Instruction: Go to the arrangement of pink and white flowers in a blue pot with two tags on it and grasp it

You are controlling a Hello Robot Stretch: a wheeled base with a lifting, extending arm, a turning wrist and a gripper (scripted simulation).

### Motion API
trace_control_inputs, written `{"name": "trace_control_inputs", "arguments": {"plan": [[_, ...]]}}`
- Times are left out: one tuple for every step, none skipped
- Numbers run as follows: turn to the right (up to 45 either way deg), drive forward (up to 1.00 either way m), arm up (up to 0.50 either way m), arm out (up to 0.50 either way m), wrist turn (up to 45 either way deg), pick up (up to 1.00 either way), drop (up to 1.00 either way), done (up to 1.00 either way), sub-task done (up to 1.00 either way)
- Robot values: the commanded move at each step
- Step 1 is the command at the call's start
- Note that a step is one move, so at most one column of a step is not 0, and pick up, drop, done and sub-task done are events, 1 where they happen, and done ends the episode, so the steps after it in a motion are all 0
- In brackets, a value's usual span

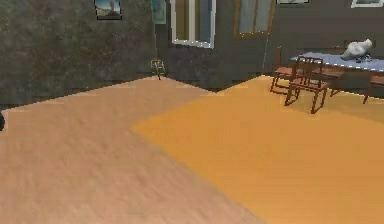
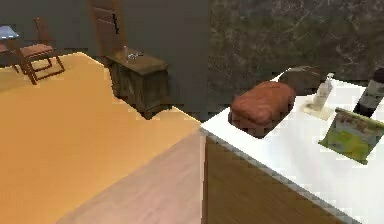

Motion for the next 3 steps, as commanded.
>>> {"name": "trace_control_inputs", "arguments": {"plan": [[42.0,0.00,0.00,0.00,0.0,0.00,0.00,0.00,0.00],[0.0,1.00,0.00,0.00,0.0,0.00,0.00,0.00,0.00],[0.0,1.00,0.00,0.00,0.0,0.00,0.00,0.00,0.00]]}}
